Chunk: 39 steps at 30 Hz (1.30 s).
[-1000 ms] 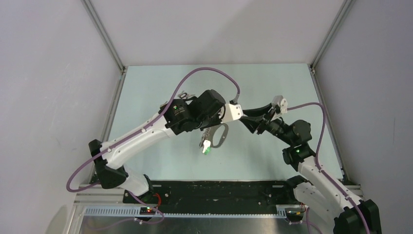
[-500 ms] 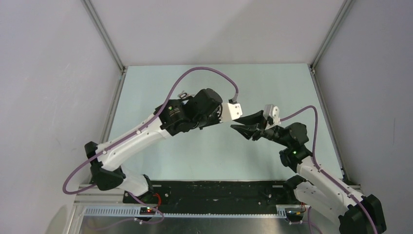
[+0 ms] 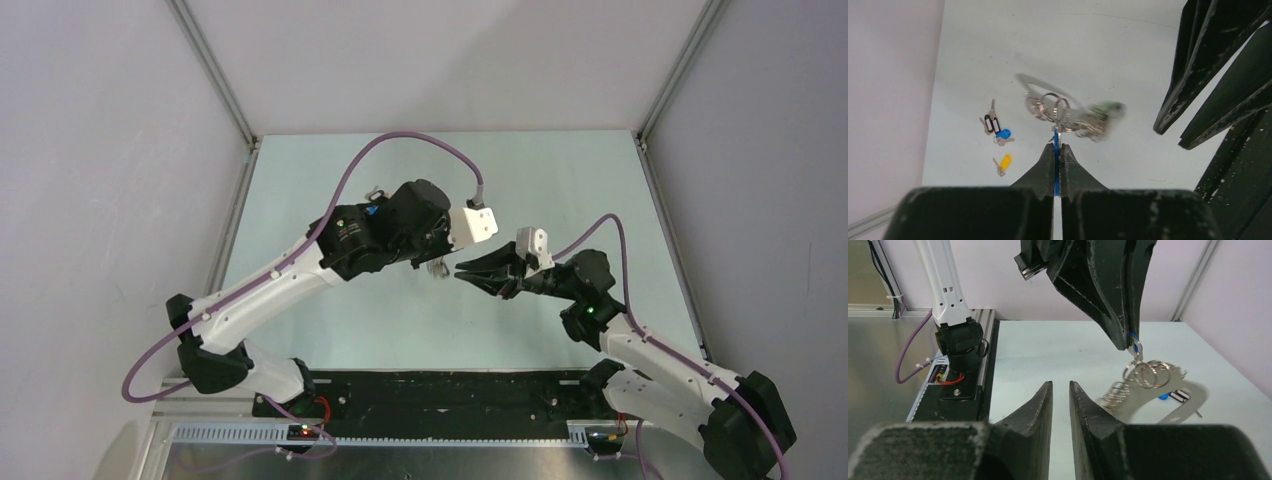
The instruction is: Remove the keys from the keyring
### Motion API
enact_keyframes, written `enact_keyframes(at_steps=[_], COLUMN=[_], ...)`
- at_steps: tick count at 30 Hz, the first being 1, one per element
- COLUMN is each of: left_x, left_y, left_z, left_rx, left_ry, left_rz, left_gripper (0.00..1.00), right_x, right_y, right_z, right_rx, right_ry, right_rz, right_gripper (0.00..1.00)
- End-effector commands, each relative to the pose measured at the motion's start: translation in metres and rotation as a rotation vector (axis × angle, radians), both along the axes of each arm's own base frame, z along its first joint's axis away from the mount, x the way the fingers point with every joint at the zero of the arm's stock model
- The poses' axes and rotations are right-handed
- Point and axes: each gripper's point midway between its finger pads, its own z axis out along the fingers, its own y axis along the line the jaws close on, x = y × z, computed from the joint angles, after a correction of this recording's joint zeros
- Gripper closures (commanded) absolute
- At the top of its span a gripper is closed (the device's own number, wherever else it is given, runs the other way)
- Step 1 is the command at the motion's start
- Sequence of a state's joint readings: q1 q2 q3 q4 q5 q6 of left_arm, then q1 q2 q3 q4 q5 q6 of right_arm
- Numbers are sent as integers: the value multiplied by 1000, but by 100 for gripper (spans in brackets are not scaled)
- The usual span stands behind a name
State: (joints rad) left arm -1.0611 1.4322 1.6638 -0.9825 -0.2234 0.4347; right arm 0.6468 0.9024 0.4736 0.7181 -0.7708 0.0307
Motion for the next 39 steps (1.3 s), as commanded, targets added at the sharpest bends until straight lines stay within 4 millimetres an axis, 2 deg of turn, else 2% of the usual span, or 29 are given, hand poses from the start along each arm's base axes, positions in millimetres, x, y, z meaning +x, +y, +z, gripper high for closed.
enact_keyframes(at_steps=[1, 10, 19, 28, 36, 39], left_x=[-11, -20, -29, -25, -36, -46], left_y=[-7, -10, -8, -7, -13, -18], left_z=[36, 42, 53, 55, 62, 64], left_rx=[-155, -195, -249, -264, -303, -330], left_ry=[-8, 18, 37, 39, 72, 112], left_rz=[-26, -55, -64, -24, -66, -116], left_gripper=[100, 100, 100, 100, 100, 100], right_x=[-4, 12, 11, 15, 18, 18], right_y=[5, 14, 19, 15, 18, 20], right_z=[35, 44, 43, 35, 41, 44], right_rx=[54, 39, 14, -23, -9, -2], right_ry=[-124, -171, -161, -160, -168, -168], right_rz=[27, -11, 15, -20, -23, -10], right_gripper=[77, 76, 79, 76, 72, 72])
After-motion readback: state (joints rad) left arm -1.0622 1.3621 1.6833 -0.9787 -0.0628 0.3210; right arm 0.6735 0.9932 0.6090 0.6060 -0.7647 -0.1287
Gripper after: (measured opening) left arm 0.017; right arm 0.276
